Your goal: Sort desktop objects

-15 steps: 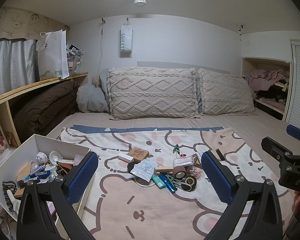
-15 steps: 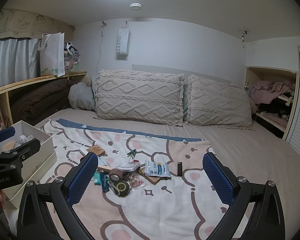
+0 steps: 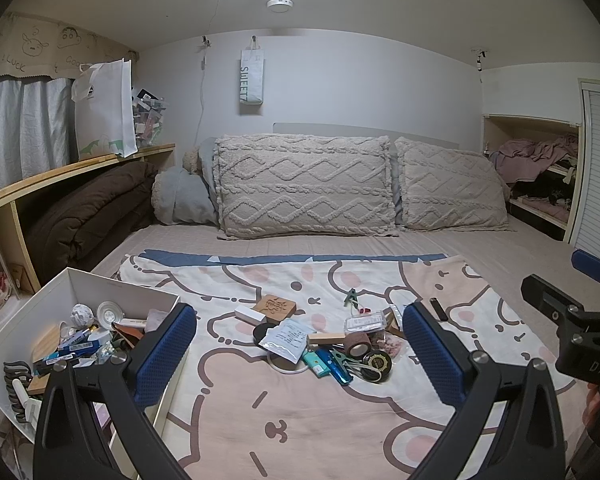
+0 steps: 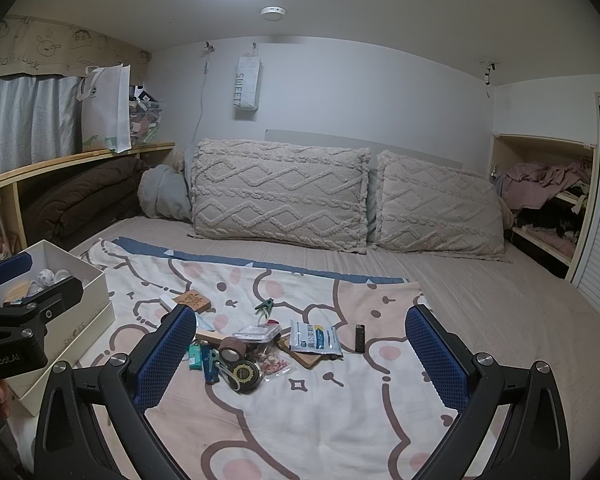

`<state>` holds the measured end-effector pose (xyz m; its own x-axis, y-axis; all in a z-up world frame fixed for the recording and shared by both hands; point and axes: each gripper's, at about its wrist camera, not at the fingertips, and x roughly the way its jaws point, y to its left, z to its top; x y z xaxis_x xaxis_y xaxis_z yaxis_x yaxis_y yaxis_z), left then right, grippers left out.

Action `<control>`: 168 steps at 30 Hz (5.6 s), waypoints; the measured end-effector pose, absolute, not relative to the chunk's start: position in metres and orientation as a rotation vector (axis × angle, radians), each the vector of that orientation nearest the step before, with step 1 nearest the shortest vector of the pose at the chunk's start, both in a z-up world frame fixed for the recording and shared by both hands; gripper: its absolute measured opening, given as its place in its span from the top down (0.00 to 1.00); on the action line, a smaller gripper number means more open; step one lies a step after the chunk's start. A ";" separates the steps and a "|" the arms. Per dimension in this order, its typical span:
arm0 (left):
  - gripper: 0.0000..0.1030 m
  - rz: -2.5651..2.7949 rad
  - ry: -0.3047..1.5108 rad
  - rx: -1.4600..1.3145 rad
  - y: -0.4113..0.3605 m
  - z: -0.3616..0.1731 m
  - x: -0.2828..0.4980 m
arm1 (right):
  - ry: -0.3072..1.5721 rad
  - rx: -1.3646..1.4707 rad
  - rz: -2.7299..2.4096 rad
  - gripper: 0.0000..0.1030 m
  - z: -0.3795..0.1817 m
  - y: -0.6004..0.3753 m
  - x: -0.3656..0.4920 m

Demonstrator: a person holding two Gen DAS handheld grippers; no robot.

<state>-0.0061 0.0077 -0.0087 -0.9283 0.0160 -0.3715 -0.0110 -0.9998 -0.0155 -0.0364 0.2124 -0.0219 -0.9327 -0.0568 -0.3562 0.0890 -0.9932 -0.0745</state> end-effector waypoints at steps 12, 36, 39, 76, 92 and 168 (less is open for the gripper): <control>0.00 3.072 -0.021 -0.594 0.009 -0.009 -0.005 | 0.141 0.553 -3.013 0.00 -0.022 0.211 -0.036; 0.00 3.107 -0.080 -0.629 -0.001 -0.018 -0.016 | 0.082 0.600 -3.054 0.00 -0.033 0.233 -0.049; 0.00 3.126 -0.102 -0.663 -0.008 -0.025 -0.024 | 0.042 0.635 -3.081 0.00 -0.039 0.247 -0.058; 0.00 2.891 -0.001 -1.163 0.025 -0.164 -0.115 | -0.209 1.167 -3.051 0.00 -0.160 0.304 -0.142; 0.00 2.839 -0.039 -1.224 0.024 -0.177 -0.122 | -0.062 1.313 -2.831 0.00 -0.211 0.241 -0.173; 0.75 2.699 -0.274 -1.238 0.022 -0.215 -0.180 | -0.297 1.277 -2.777 0.00 -0.222 0.256 -0.175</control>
